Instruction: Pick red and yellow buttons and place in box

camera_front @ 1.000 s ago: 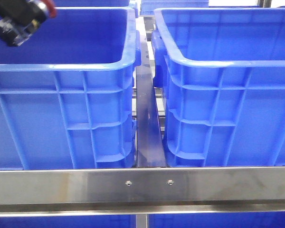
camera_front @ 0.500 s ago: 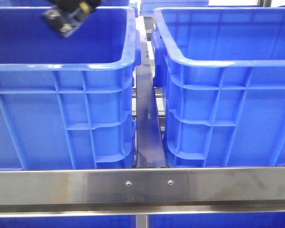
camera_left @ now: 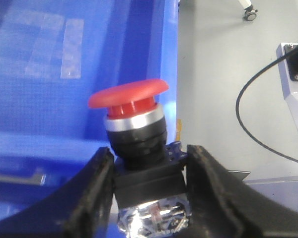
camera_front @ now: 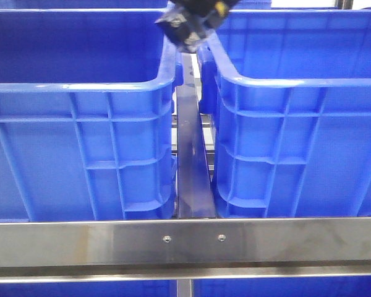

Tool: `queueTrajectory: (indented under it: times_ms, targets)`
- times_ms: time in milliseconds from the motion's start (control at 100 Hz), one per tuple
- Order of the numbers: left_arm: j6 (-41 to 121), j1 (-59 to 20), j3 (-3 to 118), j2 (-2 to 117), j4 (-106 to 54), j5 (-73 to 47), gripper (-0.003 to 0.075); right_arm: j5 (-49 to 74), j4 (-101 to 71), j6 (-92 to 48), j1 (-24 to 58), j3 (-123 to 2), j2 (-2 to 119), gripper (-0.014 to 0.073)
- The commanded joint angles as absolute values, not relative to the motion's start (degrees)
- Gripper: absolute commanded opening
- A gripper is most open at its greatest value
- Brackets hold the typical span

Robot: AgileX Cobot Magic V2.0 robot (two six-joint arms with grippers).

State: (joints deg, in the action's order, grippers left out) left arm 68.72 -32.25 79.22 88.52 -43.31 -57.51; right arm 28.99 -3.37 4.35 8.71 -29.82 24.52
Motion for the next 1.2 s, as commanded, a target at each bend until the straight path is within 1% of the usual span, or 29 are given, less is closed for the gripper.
queueTrajectory:
  times_ms: [0,40,50,70,80,120,190,240,520,720,840,1110,1160,1190]
  targets:
    - [68.7,-32.8,82.5,87.9,-47.0,-57.1,0.0095,27.2,-8.2,3.9,10.8,-35.4,30.9,0.0155]
    - [68.7,-32.8,82.7,88.3,-47.0,-57.7,0.0095,27.5,-11.0,3.9,12.0,-37.2,33.1,0.0265]
    - [68.7,-32.8,82.7,88.3,-47.0,-57.7,0.0095,27.5,-12.0,3.9,12.2,-37.5,33.9,0.0304]
    - [68.7,-32.8,82.7,88.6,-46.7,-57.8,0.0095,27.5,-12.9,3.9,12.8,-38.4,35.2,0.0342]
    - [68.7,-32.8,82.7,88.5,-46.6,-57.9,0.0095,27.5,-13.9,3.9,13.2,-38.9,35.6,0.0380]
    - [68.7,-32.8,82.7,88.7,-46.1,-58.2,0.0095,27.5,-16.6,3.9,14.1,-40.4,38.1,0.0484]
    - [68.7,-32.8,82.7,88.7,-45.5,-59.0,0.0095,27.6,-20.9,3.9,15.7,-43.1,41.8,0.0608]
    - [68.7,-32.8,82.7,88.7,-45.3,-59.3,0.0095,27.6,-23.9,3.9,16.7,-45.2,44.1,0.0645]
    - [68.7,-32.8,82.7,88.7,-45.1,-60.3,0.0095,31.3,-41.2,3.5,19.0,-52.9,55.0,0.0648]
    - [68.7,-32.8,82.7,88.7,-45.0,-60.3,0.0095,37.4,-53.2,-3.9,19.0,-56.1,61.5,0.0648]
    - [68.7,-32.8,82.7,88.7,-45.0,-60.3,0.0095,38.6,-59.1,-7.5,19.0,-56.6,64.6,0.0648]
    - [68.7,-32.8,82.7,88.7,-45.0,-60.3,0.0095,42.1,-61.3,-10.3,19.0,-56.6,68.6,0.0647]
    - [68.7,-32.8,82.7,88.7,-45.0,-60.3,0.0095,42.1,-61.3,-10.3,19.0,-56.6,68.7,0.0638]
    - [68.7,-32.8,82.7,88.7,-45.0,-60.2,0.0096,42.1,-61.4,-10.3,19.0,-56.6,68.7,0.0614]
